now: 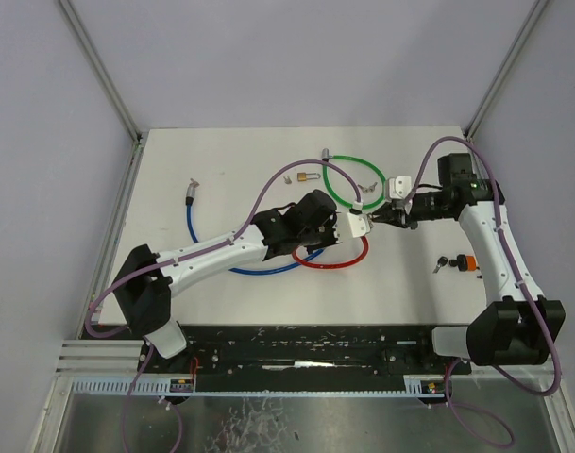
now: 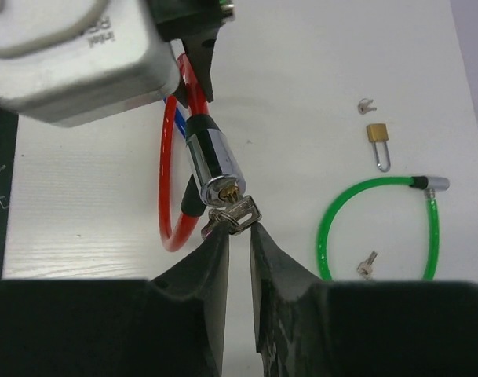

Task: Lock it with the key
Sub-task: Lock the lock at the center of the board.

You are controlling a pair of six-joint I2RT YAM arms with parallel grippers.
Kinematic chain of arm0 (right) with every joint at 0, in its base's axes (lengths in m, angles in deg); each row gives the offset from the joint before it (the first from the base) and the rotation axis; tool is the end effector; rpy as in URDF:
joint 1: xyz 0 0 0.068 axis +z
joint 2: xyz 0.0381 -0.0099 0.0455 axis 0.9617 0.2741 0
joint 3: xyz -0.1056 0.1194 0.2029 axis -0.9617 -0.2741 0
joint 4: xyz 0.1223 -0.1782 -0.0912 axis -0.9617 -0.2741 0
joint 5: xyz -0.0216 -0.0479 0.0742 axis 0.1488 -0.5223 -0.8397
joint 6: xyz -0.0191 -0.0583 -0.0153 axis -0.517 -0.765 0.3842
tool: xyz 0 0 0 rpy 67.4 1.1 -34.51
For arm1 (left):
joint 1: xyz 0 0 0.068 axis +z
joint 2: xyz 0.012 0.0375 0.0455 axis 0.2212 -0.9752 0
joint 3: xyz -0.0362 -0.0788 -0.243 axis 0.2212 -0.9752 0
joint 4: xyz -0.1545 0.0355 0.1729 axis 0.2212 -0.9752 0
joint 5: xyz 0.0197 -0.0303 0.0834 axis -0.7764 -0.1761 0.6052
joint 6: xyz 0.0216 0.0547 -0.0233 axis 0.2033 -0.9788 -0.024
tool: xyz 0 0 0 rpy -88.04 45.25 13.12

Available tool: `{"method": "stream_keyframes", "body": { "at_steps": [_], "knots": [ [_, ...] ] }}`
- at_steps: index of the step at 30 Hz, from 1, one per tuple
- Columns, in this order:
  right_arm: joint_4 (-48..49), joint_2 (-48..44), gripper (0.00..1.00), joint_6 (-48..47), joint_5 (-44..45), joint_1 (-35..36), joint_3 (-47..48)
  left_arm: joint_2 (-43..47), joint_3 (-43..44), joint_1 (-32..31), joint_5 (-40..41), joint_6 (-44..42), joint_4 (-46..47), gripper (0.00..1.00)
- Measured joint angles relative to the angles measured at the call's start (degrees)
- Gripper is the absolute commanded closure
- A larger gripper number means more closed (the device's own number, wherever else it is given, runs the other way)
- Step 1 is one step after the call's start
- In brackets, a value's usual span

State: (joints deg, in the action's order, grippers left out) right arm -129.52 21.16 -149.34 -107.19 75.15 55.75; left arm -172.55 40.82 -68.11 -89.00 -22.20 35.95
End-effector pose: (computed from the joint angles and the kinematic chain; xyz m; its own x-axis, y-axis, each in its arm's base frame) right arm 0.2241 0.0471 0.3105 0.3464 -0.4582 -0.8186 -0.9161 0.0228 -0.4004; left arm 0.2011 -0.2919 0.2692 0.0811 0.7673 -0.6361 0.9106 0.2025 0.3603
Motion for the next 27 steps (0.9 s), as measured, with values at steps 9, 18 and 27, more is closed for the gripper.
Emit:
{"method": "stream_keyframes", "body": {
  "at_steps": [9, 18, 27],
  "knots": [
    [-1.0, 3.1, 0.88, 14.9, 2.7, 0.4, 3.5, 0.0, 0.0, 0.0, 0.2, 0.1, 0.0, 1.0],
    [-5.7, 3.3, 0.61, 13.9, 5.3, 0.7, 7.5, 0.0, 0.0, 0.0, 0.0, 0.0, 0.5, 1.0],
    [-9.5, -5.6, 0.41, -14.5, 7.5, 0.8, 5.1, 0.0, 0.0, 0.0, -0.3, 0.0, 0.5, 1.0]
  ]
}}
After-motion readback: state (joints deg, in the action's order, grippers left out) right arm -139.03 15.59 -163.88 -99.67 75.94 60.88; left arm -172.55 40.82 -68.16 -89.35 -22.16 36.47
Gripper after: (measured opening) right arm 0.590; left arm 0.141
